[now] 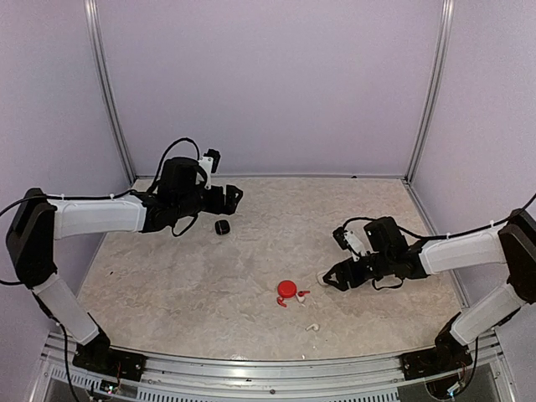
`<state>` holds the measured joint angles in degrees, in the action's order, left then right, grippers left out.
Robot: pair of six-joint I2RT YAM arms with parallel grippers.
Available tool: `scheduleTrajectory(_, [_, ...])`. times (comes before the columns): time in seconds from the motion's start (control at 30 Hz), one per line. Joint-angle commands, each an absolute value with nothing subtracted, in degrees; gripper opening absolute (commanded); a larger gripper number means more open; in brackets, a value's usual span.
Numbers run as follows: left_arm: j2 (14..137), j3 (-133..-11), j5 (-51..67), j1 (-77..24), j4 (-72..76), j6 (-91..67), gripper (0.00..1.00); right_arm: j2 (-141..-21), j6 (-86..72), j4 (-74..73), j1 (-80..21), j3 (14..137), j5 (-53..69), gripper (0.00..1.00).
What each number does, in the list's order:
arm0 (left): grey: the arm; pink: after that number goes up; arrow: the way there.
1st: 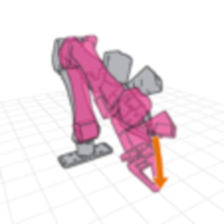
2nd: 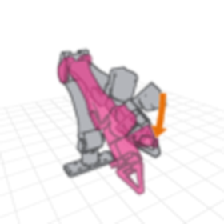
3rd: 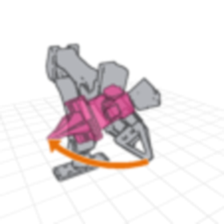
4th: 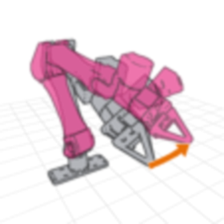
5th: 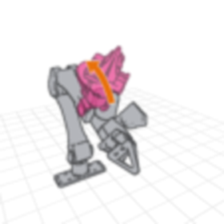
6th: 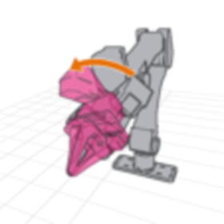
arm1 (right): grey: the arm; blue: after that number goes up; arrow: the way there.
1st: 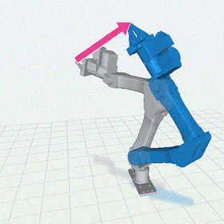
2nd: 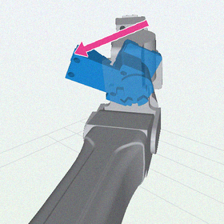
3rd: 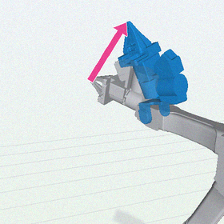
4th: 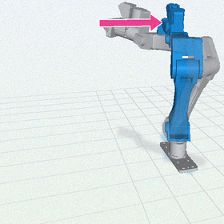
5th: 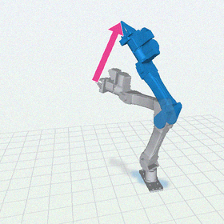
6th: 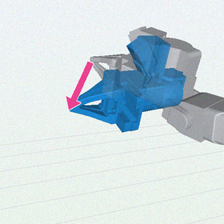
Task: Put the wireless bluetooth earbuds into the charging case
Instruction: Pick up the charging case from the center of the board.
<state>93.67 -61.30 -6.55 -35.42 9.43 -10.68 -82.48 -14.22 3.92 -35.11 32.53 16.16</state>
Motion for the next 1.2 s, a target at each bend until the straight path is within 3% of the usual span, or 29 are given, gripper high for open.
scheduleTrajectory(0.0, [91.33,-59.80,-9.34,-37.66,10.28,-7.97,0.99,-84.98,-14.49,3.96,-36.04,34.10,13.27,0.76])
scheduleTrajectory(0.67, [85.45,-56.52,-15.12,-38.89,11.26,-6.77,0.99,-95.76,-14.11,2.02,-42.95,39.76,0.53,0.62])
scheduleTrajectory(1.0, [85.77,-56.77,-15.51,-39.45,11.25,-6.33,0.99,-95.75,-15.20,0.35,-44.37,39.24,-3.66,0.72])
scheduleTrajectory(1.17, [86.15,-56.86,-14.95,-39.72,11.43,-6.10,0.99,-95.76,-15.04,0.95,-44.44,38.94,-3.84,0.62])
